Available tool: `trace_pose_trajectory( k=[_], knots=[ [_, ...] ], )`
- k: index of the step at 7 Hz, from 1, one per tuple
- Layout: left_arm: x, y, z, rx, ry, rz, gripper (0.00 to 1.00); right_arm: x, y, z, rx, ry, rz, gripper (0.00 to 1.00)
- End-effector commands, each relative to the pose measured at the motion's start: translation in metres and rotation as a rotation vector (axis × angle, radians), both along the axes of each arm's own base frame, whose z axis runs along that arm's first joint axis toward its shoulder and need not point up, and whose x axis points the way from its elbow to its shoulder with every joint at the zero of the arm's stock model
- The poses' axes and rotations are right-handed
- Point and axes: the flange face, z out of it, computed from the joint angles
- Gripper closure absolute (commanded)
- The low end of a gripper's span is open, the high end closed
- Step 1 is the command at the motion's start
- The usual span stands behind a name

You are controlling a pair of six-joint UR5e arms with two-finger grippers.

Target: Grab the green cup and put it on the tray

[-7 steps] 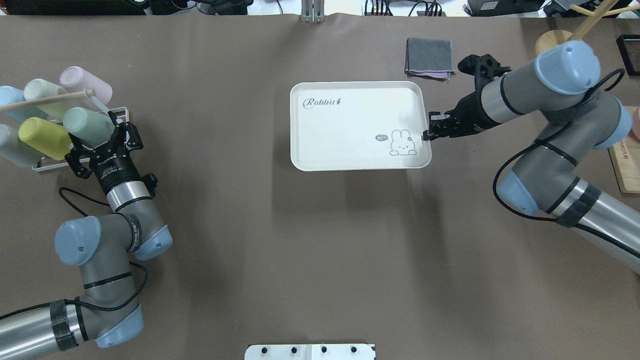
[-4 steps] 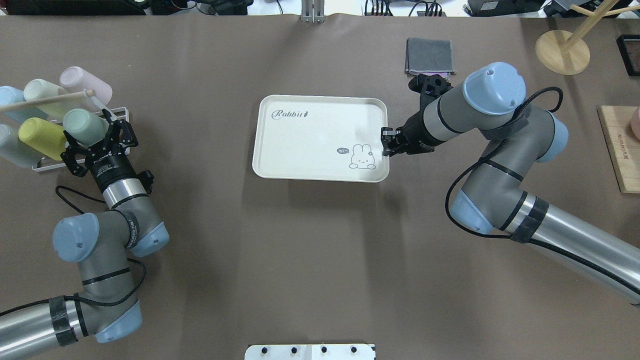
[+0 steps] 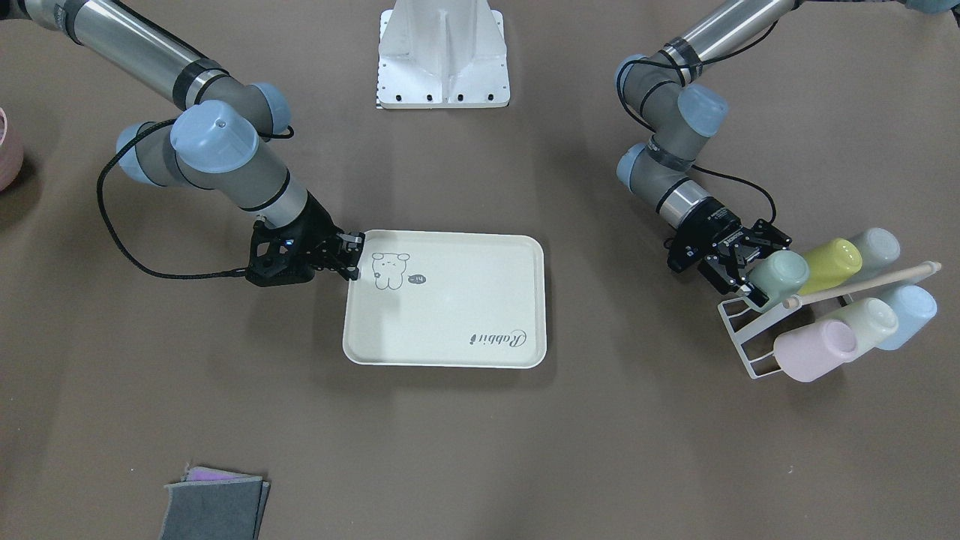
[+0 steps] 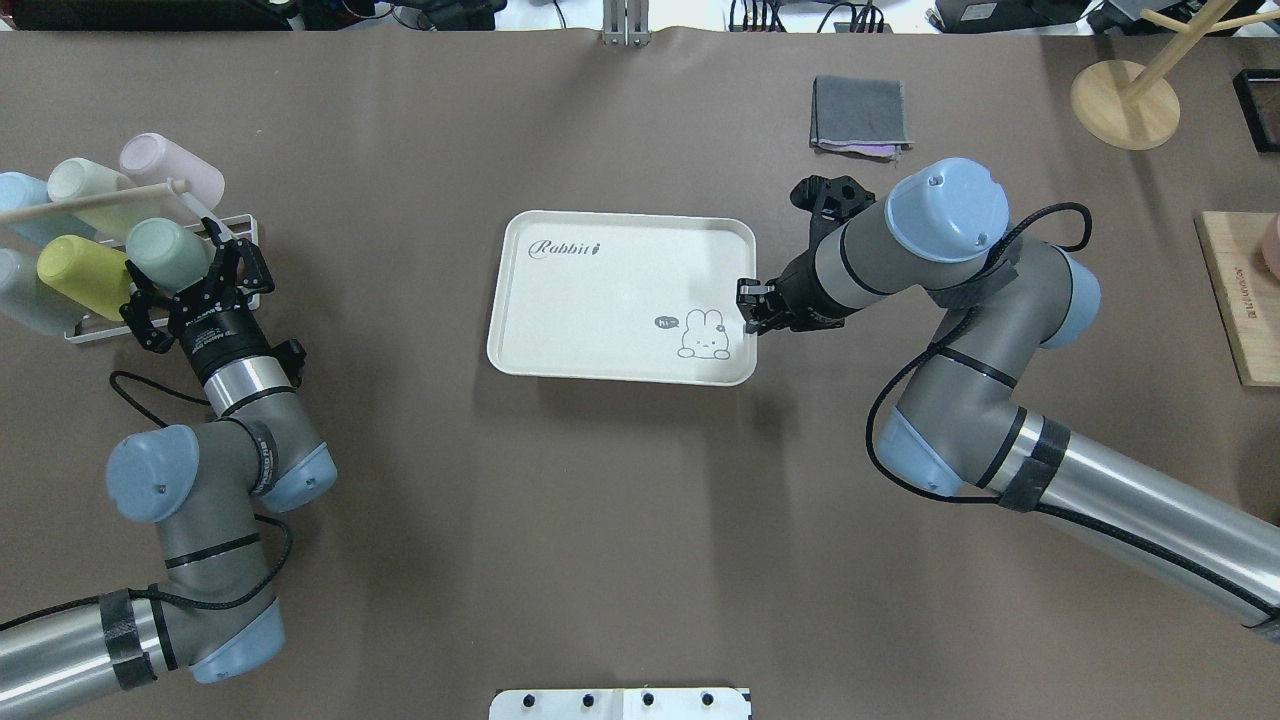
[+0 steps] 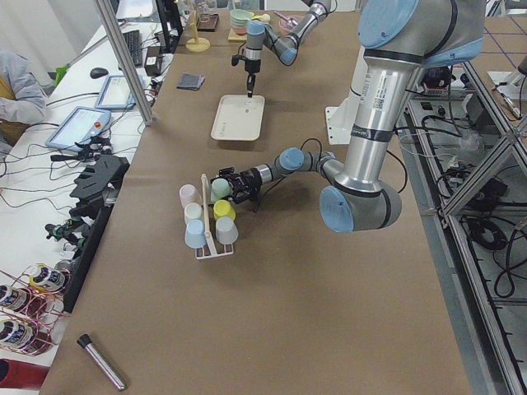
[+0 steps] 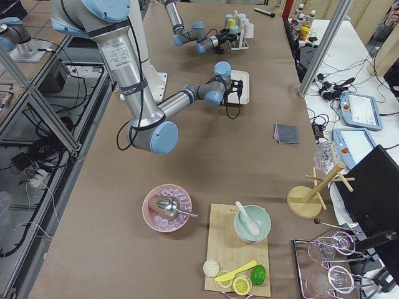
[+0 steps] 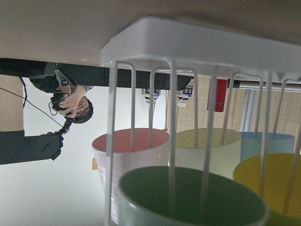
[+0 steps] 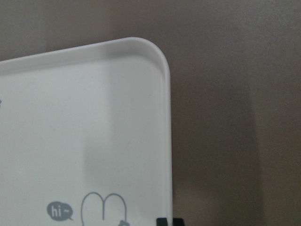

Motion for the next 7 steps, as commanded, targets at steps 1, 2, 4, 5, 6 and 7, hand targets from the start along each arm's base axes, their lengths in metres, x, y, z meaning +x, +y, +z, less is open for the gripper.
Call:
trace_pose_trajectory(
  k=[1,2,4,5,6,7],
  knots=[
    [-0.001,-0.001,-0.002,0.005,0.009,-0.004,0.03,-0.016,0.015,0.001,0.02,0.007,-0.009,1.0],
    [-0.001,-0.001,-0.004,0.006,0.012,-0.006,0.05,-0.018,0.018,0.004,0.023,0.012,-0.015,1.0],
    [-0.005,0.001,-0.01,0.01,0.02,-0.007,0.11,-0.019,0.019,0.009,0.027,0.019,-0.012,1.0],
    [-0.006,0.001,-0.011,0.009,0.018,-0.007,0.18,-0.019,0.02,0.01,0.026,0.02,-0.012,1.0],
    [-0.006,0.002,-0.011,0.005,0.011,-0.007,0.37,-0.019,0.02,0.011,0.024,0.023,-0.013,1.0],
    [-0.008,0.003,-0.014,0.007,0.015,-0.007,0.62,-0.019,0.02,0.011,0.024,0.023,-0.013,0.89]
  ],
)
